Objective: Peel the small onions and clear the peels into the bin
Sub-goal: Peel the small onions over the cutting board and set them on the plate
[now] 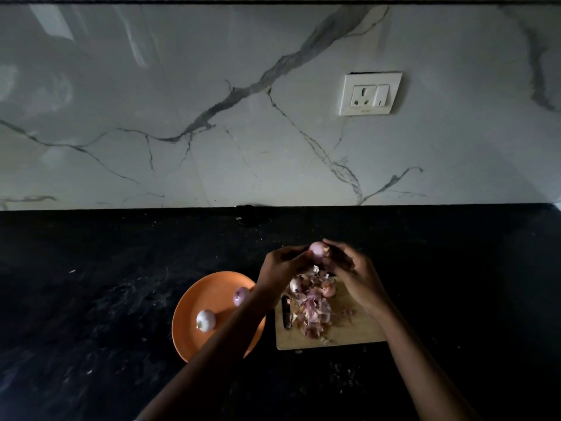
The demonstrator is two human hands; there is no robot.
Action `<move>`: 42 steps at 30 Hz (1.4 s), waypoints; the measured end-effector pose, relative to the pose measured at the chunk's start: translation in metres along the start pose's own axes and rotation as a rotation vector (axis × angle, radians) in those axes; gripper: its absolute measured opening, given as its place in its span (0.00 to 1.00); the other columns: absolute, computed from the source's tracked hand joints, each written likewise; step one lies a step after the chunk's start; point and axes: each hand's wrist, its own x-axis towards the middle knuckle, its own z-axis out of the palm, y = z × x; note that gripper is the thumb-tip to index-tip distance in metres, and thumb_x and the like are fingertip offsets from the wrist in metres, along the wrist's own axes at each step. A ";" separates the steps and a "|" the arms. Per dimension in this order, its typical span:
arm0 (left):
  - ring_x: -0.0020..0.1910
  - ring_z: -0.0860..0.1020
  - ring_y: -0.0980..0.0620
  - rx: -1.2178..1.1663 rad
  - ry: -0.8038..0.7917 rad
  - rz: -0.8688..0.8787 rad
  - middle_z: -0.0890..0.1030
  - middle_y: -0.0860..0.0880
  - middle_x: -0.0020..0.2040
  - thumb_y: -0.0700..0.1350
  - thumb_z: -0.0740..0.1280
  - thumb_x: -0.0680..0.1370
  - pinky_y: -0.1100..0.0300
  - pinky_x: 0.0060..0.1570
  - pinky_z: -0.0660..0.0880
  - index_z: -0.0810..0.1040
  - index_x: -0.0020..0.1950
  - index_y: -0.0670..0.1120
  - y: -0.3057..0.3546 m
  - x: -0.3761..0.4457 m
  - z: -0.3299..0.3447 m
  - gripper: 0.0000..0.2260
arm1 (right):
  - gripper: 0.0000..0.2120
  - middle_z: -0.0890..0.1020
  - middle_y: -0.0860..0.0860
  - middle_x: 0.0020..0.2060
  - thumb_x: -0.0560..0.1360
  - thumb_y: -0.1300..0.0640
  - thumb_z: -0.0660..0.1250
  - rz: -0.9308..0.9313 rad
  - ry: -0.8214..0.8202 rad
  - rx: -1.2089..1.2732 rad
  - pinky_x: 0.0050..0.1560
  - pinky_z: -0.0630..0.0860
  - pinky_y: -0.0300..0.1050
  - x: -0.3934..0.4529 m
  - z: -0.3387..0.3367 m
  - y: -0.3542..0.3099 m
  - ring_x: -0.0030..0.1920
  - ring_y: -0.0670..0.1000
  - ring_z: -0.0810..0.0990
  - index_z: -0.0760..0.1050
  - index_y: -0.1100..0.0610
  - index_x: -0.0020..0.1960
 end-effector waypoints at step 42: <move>0.42 0.80 0.64 0.535 0.376 0.229 0.83 0.57 0.41 0.48 0.69 0.79 0.62 0.43 0.76 0.79 0.46 0.54 -0.017 0.002 0.001 0.02 | 0.18 0.83 0.45 0.60 0.76 0.57 0.73 -0.113 0.077 0.019 0.62 0.78 0.45 -0.003 0.013 -0.003 0.61 0.45 0.81 0.78 0.51 0.66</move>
